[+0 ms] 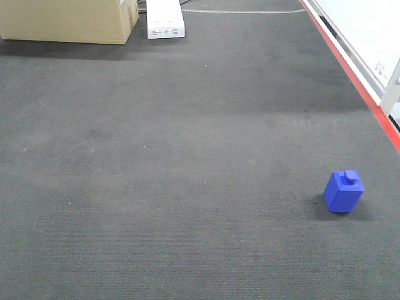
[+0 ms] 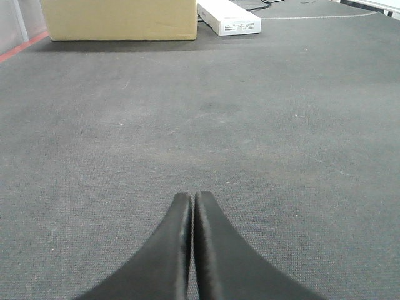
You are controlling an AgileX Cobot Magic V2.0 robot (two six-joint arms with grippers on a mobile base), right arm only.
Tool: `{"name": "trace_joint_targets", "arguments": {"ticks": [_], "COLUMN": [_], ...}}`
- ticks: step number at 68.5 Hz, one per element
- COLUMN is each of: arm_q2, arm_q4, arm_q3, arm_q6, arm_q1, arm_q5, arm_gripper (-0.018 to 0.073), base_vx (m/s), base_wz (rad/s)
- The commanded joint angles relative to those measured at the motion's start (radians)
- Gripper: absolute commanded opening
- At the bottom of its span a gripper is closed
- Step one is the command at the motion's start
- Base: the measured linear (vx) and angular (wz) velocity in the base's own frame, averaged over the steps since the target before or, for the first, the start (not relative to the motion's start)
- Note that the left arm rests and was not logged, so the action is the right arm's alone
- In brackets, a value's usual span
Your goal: Pour parts from conveyor to right shelf
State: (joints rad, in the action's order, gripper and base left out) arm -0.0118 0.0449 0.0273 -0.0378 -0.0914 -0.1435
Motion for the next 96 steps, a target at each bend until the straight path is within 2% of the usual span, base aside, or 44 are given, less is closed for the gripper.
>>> {"name": "trace_joint_targets", "arguments": {"ticks": [1, 69, 88, 96], "arm_q2": [-0.017, -0.017, -0.017, -0.017], "arm_q4": [0.002, 0.007, -0.031, -0.031], "arm_q3": [0.002, 0.001, -0.001, -0.011], "arm_q6": [-0.003, -0.005, 0.02, 0.023], "arm_q1": [-0.006, -0.006, -0.006, -0.006], "arm_q5": [0.074, 0.094, 0.416, 0.633], "arm_gripper": [-0.0006, -0.0006, -0.0006, -0.0006], "base_vx": [0.0, 0.0, 0.0, 0.0], "base_wz": [0.0, 0.0, 0.0, 0.0]}}
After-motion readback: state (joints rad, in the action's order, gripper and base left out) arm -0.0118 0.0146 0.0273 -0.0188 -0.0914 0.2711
